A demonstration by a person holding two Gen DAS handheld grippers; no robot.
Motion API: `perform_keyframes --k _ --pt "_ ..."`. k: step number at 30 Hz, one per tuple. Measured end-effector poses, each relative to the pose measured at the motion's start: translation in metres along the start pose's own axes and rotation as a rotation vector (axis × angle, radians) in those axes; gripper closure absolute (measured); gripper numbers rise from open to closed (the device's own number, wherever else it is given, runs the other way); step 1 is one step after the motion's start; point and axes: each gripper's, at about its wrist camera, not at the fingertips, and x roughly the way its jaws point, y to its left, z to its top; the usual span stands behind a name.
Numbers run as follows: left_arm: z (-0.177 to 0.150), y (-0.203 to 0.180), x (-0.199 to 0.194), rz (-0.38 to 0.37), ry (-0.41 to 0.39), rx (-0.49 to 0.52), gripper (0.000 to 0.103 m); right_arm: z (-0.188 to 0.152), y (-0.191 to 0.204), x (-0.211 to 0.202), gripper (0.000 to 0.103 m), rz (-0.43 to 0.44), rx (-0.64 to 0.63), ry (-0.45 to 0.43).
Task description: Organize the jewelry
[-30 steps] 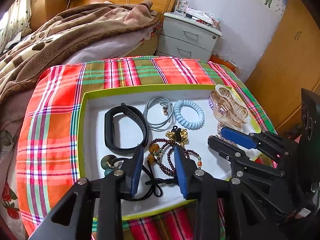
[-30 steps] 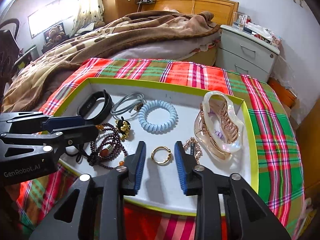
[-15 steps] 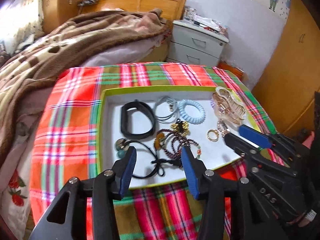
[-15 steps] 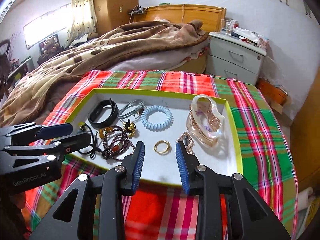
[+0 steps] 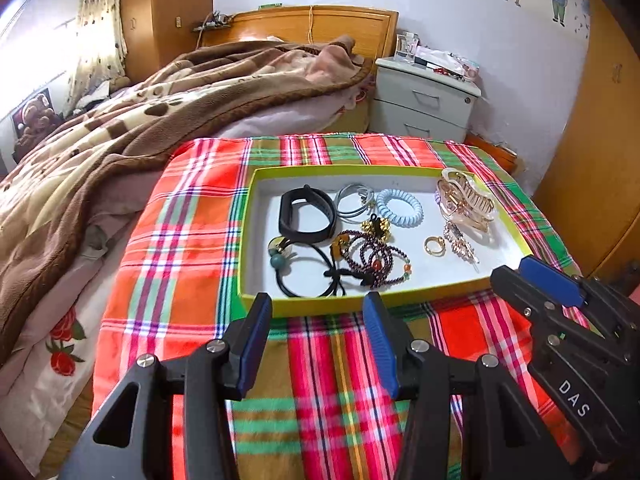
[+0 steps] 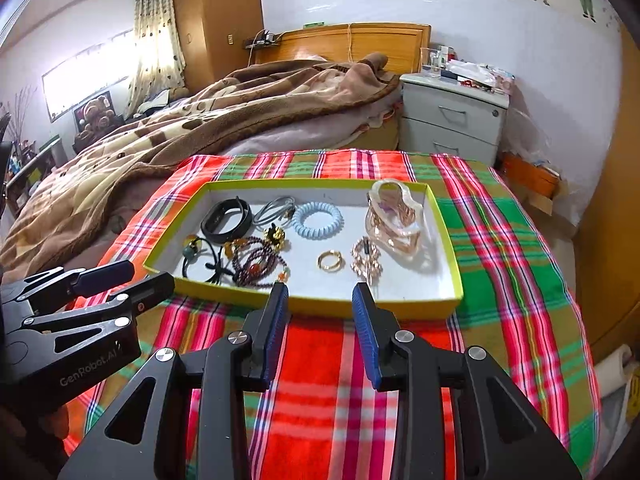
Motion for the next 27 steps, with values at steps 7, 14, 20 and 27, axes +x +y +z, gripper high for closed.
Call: perform_keyframes --k 7,14,20,27 --pt "-0.016 -0.002 -0.017 0.021 -0.034 -0.011 0.054 -0.013 0.0 -0.013 0.069 0.003 0.019 -0.012" --pt "-0.024 -0.003 -0.026 0.028 -0.042 -0.019 0.054 -0.018 0.003 -0.02 0.069 0.004 0.024 -0.026" --pt "-0.028 -0.005 -0.028 0.042 -0.045 -0.012 0.054 -0.02 0.006 -0.022 0.069 0.007 0.019 -0.028" --pt "-0.029 -0.004 -0.029 0.048 -0.043 -0.016 0.054 -0.02 0.007 -0.022 0.069 0.007 0.017 -0.028"
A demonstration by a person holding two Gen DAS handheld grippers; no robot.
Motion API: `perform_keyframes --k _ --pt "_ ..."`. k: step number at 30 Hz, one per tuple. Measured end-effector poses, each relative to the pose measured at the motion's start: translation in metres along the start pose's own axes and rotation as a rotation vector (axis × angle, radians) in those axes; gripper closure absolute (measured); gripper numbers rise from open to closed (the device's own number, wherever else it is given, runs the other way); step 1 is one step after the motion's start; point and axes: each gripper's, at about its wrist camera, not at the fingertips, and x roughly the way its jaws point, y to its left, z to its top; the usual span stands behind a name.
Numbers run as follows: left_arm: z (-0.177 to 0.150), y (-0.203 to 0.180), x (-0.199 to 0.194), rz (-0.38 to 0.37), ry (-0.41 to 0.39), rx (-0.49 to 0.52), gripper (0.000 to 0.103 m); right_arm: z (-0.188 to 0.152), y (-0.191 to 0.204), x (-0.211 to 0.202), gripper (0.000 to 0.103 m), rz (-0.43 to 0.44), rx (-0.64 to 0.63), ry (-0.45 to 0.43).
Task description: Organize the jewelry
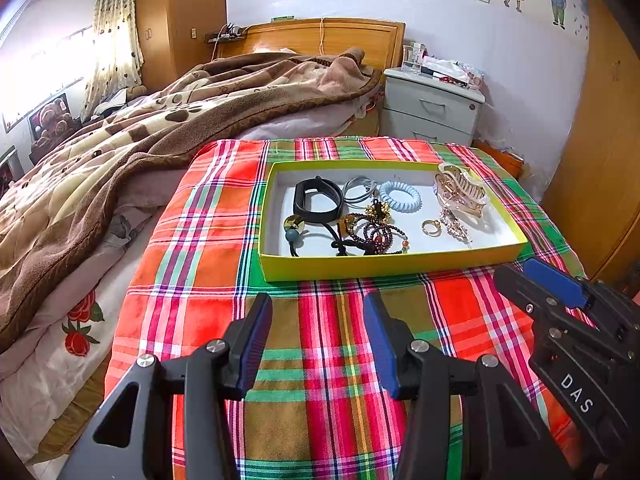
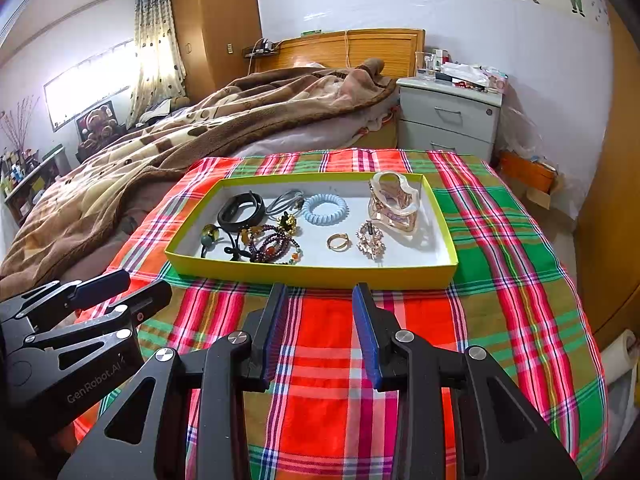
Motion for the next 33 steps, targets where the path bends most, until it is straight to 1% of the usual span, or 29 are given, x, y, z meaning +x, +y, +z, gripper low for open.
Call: perform_keyframes --k 33 --pt "-0.0009 -0.0009 -0.0019 0.011 -0.003 0.004 0.054 -0.0006 -0.0002 -0.004 0.068 0.005 0.004 -0.004"
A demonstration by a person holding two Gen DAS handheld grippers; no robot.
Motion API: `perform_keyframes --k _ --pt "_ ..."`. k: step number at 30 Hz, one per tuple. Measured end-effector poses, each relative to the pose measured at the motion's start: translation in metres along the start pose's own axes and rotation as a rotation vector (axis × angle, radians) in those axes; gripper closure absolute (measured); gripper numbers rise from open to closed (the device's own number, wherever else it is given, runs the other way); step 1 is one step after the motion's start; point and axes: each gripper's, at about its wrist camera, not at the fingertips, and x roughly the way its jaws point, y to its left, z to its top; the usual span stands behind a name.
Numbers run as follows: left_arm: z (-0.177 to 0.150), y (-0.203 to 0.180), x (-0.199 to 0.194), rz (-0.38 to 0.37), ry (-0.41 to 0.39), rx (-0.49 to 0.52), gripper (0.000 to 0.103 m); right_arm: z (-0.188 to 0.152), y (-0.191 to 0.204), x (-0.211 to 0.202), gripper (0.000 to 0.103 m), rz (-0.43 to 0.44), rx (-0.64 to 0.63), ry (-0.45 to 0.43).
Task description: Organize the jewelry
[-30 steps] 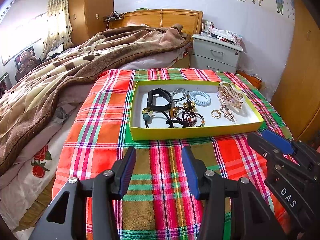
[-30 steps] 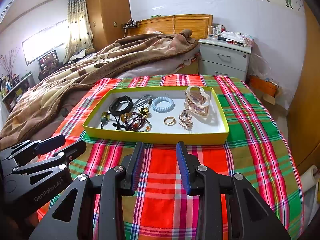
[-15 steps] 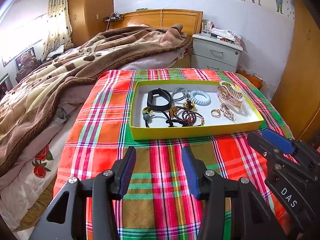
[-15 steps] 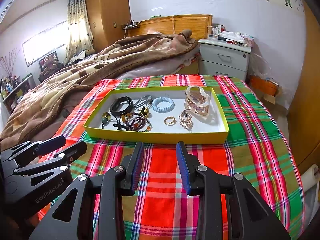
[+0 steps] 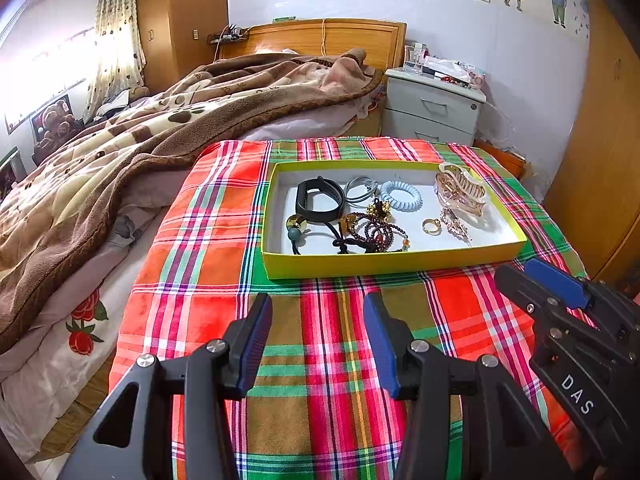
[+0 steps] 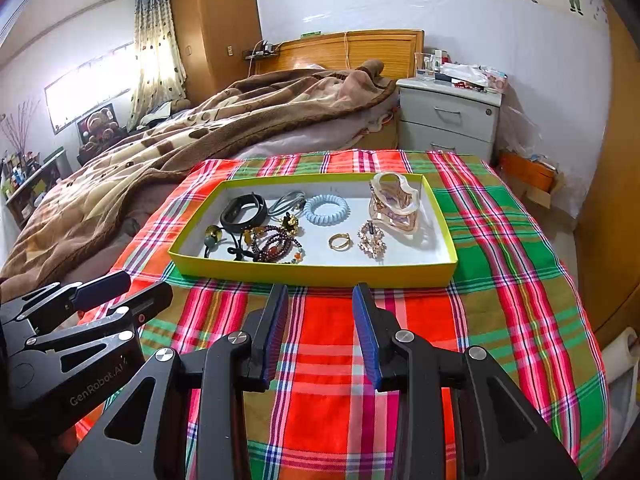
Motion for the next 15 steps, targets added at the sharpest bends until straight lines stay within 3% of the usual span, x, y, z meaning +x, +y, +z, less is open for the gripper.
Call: perform_keyframes --k 15 --pt "0.0001 0.0012 -0.0011 -0.001 0.004 0.0 0.054 -0.0005 0.0003 -0.0016 0.068 -0.001 0.0 -0.001"
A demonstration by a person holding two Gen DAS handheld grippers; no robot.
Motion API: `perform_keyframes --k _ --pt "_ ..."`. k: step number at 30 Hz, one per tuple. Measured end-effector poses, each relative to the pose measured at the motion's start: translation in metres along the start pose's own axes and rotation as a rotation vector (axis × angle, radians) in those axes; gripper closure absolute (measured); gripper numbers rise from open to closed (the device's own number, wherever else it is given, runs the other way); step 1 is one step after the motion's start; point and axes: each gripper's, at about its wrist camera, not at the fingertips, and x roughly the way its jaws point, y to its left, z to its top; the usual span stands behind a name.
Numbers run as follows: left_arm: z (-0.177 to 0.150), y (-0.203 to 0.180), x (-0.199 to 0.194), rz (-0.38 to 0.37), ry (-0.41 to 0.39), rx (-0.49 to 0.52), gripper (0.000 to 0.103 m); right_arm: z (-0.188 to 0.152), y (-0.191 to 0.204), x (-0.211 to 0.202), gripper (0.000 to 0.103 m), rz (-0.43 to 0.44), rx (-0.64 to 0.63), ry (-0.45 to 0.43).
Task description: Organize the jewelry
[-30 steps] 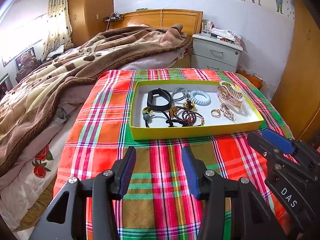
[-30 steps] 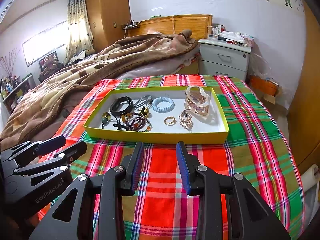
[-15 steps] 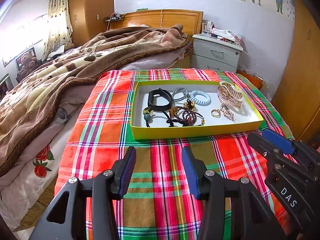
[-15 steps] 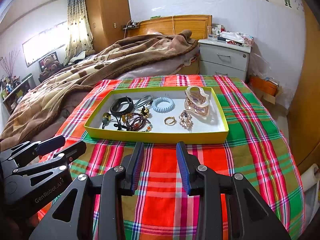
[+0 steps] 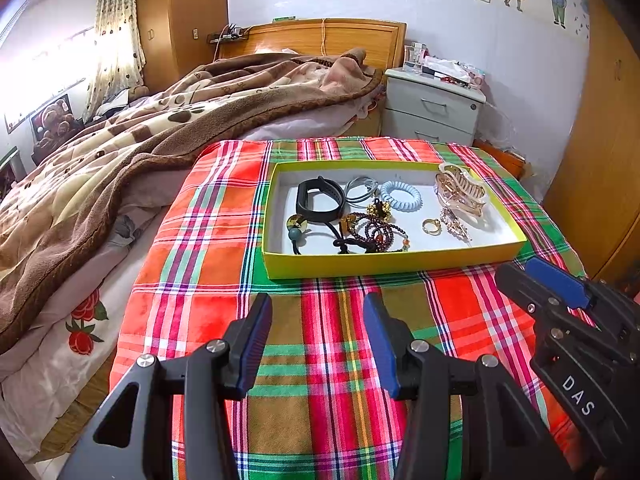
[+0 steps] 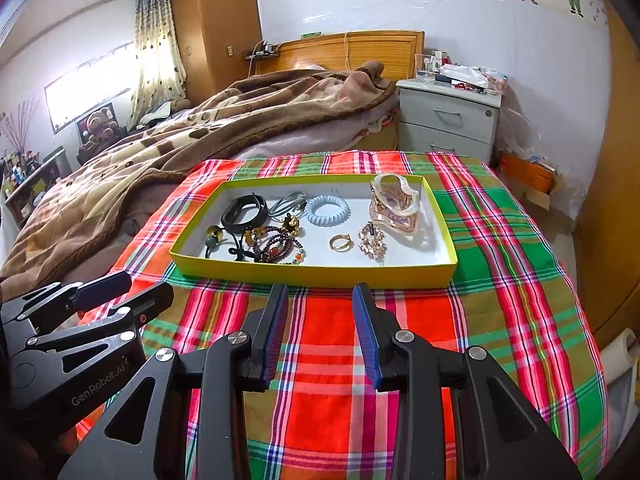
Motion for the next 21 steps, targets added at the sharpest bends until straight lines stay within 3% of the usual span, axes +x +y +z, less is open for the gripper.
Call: perform_keyframes --k 21 --pt "0.0009 0.0012 0.0024 0.0 0.009 0.001 0.054 0.0009 0.0006 -0.0011 0.069 -0.001 0.0 -0.003"
